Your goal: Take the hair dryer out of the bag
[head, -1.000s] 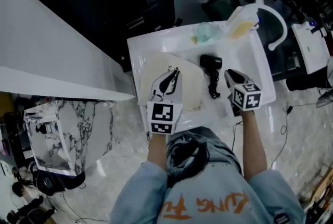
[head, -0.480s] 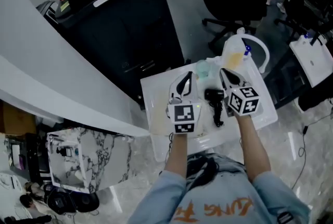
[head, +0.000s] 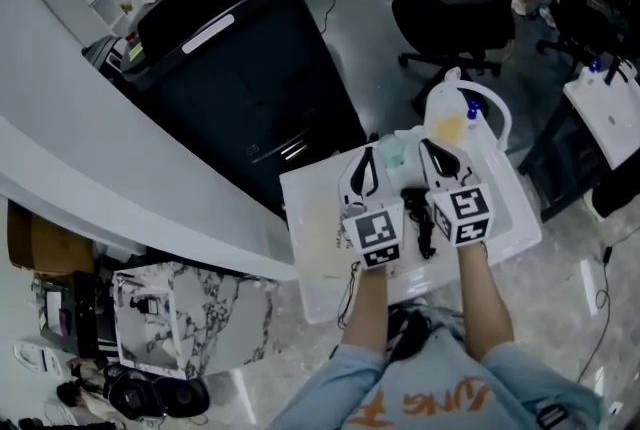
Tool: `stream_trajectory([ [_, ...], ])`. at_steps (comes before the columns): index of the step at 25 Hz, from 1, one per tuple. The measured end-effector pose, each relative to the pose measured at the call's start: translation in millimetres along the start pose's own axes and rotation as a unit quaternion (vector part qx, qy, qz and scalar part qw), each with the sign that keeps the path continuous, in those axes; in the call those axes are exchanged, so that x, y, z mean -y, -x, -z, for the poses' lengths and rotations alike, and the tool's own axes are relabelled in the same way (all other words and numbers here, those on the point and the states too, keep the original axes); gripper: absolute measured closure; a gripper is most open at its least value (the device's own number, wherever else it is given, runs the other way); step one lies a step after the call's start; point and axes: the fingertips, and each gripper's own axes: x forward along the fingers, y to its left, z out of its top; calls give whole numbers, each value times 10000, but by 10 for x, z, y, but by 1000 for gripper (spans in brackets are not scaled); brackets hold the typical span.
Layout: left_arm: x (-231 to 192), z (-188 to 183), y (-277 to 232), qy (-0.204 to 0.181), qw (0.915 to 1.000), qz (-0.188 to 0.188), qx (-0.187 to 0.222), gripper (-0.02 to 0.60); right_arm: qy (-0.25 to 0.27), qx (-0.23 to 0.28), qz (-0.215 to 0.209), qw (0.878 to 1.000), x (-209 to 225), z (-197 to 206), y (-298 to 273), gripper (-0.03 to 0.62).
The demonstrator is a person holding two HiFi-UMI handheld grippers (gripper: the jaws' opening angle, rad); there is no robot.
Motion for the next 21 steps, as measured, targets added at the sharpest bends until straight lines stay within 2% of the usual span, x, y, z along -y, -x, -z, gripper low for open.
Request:
stream_trajectory([
  [7, 110, 85, 78, -69, 9999, -50, -62, 578, 224, 18, -114, 9997, 0, 33, 101, 595],
  [16, 188, 141, 87, -229, 9995, -64, -221, 578, 21, 34, -167, 9999, -13, 11, 102, 595],
  [21, 138, 130, 106, -104, 9996, -117, -215, 578, -3, 63, -298, 9995, -35, -4, 58, 595],
])
